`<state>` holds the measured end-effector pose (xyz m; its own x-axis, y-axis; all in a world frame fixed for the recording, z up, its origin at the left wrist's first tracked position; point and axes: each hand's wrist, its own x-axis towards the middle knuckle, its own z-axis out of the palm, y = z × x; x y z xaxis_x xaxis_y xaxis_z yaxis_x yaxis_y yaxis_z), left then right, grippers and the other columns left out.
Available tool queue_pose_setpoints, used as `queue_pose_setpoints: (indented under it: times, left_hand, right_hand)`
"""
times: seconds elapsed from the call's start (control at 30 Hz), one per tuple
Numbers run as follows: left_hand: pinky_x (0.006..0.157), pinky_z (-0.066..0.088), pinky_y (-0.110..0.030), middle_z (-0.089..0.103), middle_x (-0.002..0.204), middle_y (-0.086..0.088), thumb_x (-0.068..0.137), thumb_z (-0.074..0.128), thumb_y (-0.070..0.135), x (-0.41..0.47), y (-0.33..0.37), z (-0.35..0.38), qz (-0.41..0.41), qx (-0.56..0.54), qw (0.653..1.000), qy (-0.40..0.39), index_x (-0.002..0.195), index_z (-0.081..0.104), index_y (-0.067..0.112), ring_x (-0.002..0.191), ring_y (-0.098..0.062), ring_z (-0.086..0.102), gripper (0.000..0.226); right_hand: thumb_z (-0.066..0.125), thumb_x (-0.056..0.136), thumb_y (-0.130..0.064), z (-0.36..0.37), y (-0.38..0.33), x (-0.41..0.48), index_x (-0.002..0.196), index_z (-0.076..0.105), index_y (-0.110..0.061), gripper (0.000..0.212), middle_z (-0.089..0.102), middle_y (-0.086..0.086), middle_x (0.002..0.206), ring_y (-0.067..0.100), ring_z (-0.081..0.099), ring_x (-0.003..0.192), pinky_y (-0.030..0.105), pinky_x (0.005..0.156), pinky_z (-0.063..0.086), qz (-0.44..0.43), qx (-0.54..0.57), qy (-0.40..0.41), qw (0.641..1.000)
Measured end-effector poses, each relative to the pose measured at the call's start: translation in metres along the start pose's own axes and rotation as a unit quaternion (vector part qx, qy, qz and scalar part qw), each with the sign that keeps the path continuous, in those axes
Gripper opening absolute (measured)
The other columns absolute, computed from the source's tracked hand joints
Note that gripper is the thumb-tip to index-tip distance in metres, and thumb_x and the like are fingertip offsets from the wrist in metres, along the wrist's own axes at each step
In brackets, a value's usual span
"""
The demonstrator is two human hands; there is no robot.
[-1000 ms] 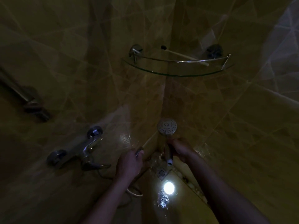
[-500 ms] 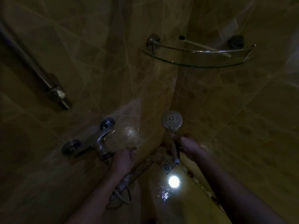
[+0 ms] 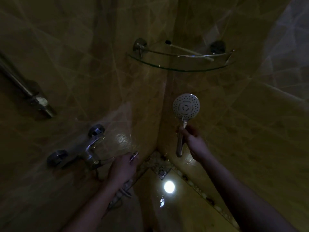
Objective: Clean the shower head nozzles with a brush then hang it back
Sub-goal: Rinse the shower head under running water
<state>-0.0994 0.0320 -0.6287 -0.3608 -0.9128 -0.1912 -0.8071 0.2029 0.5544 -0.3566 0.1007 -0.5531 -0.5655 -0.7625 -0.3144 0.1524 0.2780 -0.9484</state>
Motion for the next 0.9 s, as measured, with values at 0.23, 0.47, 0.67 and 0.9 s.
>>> queue_pose_setpoints:
  times: [0.23, 0.47, 0.67, 0.9]
  left_hand:
    - [0.075, 0.054, -0.038, 0.077, 0.086, -0.004, 0.097, 0.058, 0.041, -0.019, 0.062, 0.008, 0.061, -0.107, 0.992, -0.022, 0.092, 0.069, 0.02, 0.087, -0.028, 0.071, 0.024]
    - [0.054, 0.039, -0.024, 0.061, 0.061, 0.008, 0.098, 0.058, 0.042, -0.043, 0.135, 0.006, 0.149, -0.204, 0.965, -0.066, 0.083, 0.06, 0.02, 0.053, 0.0, 0.051, 0.027]
    - [0.062, 0.05, -0.032, 0.069, 0.077, -0.007, 0.091, 0.056, 0.052, -0.069, 0.201, -0.001, 0.221, -0.265, 0.934, -0.089, 0.095, 0.064, 0.029, 0.068, -0.021, 0.066, 0.024]
    - [0.078, 0.056, -0.042, 0.071, 0.083, 0.004, 0.091, 0.058, 0.049, -0.085, 0.263, -0.001, 0.244, -0.243, 0.937, -0.064, 0.1, 0.064, 0.031, 0.084, -0.017, 0.069, 0.021]
  right_hand:
    - [0.059, 0.099, -0.02, -0.045, -0.062, -0.03, 0.127, 0.062, -0.006, 0.031, 0.071, 0.011, 0.121, 0.026, 0.064, 0.117, 0.056, 0.104, 0.047, -0.1, -0.015, 0.01, 0.995]
    - [0.059, 0.099, -0.013, -0.091, -0.113, -0.064, 0.122, 0.06, -0.009, 0.023, 0.073, 0.01, 0.114, 0.029, 0.067, 0.115, 0.053, 0.101, 0.049, -0.165, -0.003, 0.028, 0.986]
    - [0.052, 0.103, -0.021, -0.121, -0.144, -0.088, 0.098, 0.068, -0.025, 0.017, 0.067, 0.004, 0.122, 0.021, 0.055, 0.128, 0.04, 0.116, 0.036, -0.158, 0.004, -0.022, 0.987]
    - [0.054, 0.101, -0.017, -0.154, -0.162, -0.097, 0.116, 0.063, -0.011, 0.019, 0.063, -0.008, 0.111, -0.015, 0.064, 0.091, 0.001, 0.077, 0.045, -0.189, 0.016, -0.032, 0.981]
